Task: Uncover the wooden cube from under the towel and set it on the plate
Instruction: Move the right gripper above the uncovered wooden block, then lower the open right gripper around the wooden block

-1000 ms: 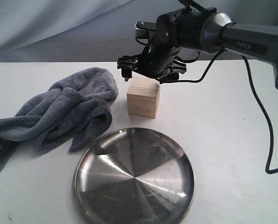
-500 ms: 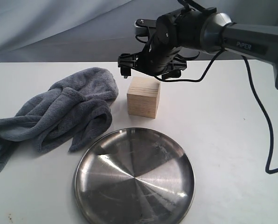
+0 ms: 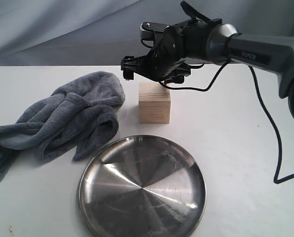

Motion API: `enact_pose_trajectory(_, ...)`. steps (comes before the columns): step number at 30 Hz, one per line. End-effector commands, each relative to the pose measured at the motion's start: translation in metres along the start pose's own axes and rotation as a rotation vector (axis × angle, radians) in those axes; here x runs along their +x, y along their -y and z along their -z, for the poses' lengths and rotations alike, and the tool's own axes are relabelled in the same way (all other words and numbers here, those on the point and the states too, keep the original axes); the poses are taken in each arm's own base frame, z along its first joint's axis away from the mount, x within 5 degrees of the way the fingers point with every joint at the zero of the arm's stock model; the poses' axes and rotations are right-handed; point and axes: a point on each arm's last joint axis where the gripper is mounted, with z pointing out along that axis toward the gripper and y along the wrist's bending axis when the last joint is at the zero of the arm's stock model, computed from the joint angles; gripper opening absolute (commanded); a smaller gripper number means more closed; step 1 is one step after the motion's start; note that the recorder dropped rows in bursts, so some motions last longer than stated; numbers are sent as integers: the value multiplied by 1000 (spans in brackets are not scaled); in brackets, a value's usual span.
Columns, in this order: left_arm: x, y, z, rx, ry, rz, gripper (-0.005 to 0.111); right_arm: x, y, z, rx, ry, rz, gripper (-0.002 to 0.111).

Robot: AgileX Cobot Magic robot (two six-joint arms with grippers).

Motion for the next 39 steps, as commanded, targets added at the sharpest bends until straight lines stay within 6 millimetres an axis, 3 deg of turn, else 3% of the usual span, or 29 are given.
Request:
enact_pose_trajectory(1, 1, 0, 0, -3, 8, 0, 0, 8, 3, -9, 11, -44, -21, 105)
enact_pose_trajectory(7, 1, 0, 0, -3, 8, -2, 0, 4, 2, -4, 3, -23, -3, 105)
enact_pose_trajectory(14, 1, 0, 0, -3, 8, -2, 0, -19, -6, 36, -26, 59, 130, 105)
enact_pose_trajectory(19, 1, 0, 0, -3, 8, 1, 0, -24, -8, 49, -26, 72, 134, 105)
enact_pose_trajectory(29, 1, 0, 0, -3, 8, 1, 0, 2, 12, 12, 134, -82, 193, 105)
enact_pose_trajectory(39, 1, 0, 0, -3, 8, -3, 0, 16, 8, -5, 102, -134, 157, 105)
